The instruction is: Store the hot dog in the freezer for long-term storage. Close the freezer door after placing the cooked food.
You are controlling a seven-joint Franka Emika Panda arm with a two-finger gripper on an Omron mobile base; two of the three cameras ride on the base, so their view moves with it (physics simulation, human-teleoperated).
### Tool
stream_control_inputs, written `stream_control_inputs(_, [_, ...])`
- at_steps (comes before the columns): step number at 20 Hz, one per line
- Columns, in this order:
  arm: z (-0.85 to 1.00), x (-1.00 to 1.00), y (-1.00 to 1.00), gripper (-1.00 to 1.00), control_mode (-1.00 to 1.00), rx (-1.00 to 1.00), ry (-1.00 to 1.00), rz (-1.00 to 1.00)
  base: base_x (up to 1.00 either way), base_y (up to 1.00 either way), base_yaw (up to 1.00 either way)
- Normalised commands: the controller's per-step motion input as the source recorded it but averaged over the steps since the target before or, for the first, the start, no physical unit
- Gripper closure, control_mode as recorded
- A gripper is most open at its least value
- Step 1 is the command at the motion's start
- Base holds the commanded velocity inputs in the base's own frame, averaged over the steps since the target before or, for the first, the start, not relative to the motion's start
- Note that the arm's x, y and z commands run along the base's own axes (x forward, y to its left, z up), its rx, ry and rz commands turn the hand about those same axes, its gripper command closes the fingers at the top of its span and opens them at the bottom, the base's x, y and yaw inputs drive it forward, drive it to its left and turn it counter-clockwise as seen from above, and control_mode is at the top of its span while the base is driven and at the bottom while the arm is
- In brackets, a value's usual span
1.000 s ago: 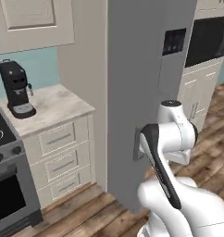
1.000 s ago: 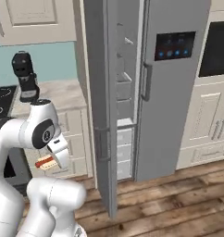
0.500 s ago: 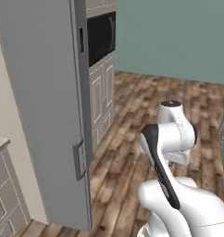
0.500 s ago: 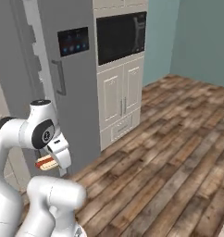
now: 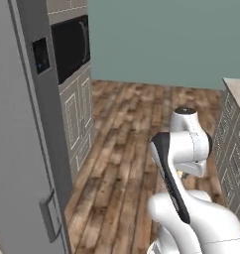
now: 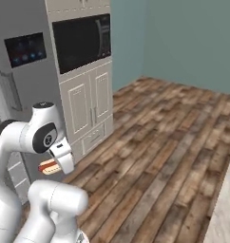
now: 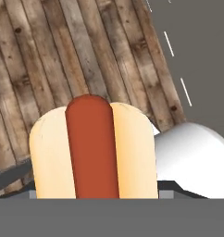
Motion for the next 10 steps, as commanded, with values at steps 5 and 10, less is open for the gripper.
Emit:
stream_control_inputs(5, [0.00, 0.00, 0.00, 1.00, 1.00, 0.00, 0.00, 0.00, 0.89, -0.43, -0.01])
stream_control_inputs(10, [0.00, 0.00, 0.00, 1.00, 1.00, 0.00, 0.00, 0.00, 0.97, -0.28, 0.19])
